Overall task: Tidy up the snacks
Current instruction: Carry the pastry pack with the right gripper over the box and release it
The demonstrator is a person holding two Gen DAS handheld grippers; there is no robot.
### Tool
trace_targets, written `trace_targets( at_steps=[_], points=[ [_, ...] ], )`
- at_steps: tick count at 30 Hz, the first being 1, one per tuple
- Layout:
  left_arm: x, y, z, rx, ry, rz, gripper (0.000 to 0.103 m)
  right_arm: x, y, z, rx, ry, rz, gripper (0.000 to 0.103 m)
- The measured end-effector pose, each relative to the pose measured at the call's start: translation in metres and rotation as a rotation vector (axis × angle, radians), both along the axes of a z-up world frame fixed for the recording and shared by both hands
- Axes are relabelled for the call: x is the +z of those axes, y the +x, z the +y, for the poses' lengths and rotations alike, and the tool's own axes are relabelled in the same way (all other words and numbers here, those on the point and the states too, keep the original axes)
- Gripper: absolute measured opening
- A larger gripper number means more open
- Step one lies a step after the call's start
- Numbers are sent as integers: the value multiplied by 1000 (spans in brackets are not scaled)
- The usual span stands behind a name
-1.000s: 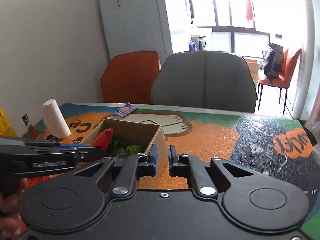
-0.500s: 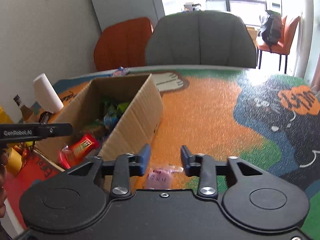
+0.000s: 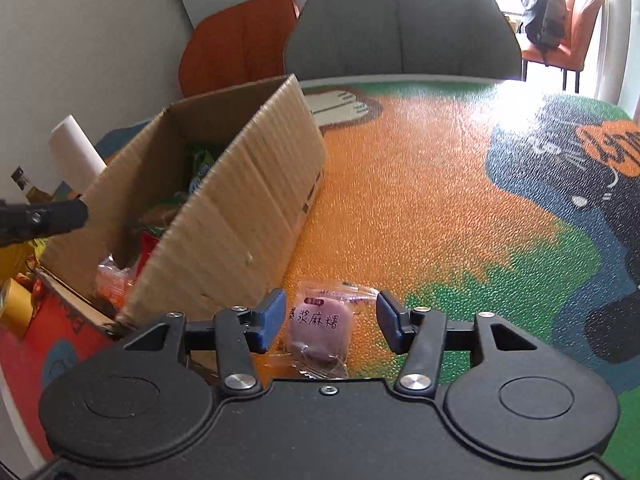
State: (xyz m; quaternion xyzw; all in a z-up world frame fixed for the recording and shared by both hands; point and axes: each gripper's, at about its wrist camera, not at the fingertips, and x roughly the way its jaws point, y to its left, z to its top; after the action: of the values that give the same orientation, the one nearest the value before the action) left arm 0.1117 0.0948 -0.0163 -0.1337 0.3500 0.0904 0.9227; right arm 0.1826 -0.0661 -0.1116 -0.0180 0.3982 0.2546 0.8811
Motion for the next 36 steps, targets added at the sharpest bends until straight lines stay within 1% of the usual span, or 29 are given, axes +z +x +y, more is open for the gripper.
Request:
trace_targets(
  at_steps=[4,7,9,10,11,13,18,24,31,36],
  points=[
    [2,-2,2,12,-5,-13,33,-4,0,6,18,-37,1,55],
    [3,-3,3,18,-5,-18,35,-7,0,9,30,-74,-8,54],
    [3,-3,4,18,-7,-19,37,-8,-2,11,40,-101,-21,48],
    [3,-3,4,19,-7,-17,37,-8,-3,12,49,-111,-27,40],
    [3,-4,4,20,-8,-17,38,-8,-4,13,54,-117,-28,36],
    [2,-3,6,23,-13,-17,38,-6,-7,13,57,-142,-52,35],
    [1,-3,6,20,-18,-20,39,1,-12,5,33,-121,-78,31],
    [3,-5,9,25,-22,-29,40,32,-13,-4,15,-79,-139,31],
    [5,-5,12,28,-27,-28,40,61,-13,7,38,-55,-198,31],
    [8,-6,16,31,-18,-32,48,77,-10,13,54,-36,-233,31]
  ],
)
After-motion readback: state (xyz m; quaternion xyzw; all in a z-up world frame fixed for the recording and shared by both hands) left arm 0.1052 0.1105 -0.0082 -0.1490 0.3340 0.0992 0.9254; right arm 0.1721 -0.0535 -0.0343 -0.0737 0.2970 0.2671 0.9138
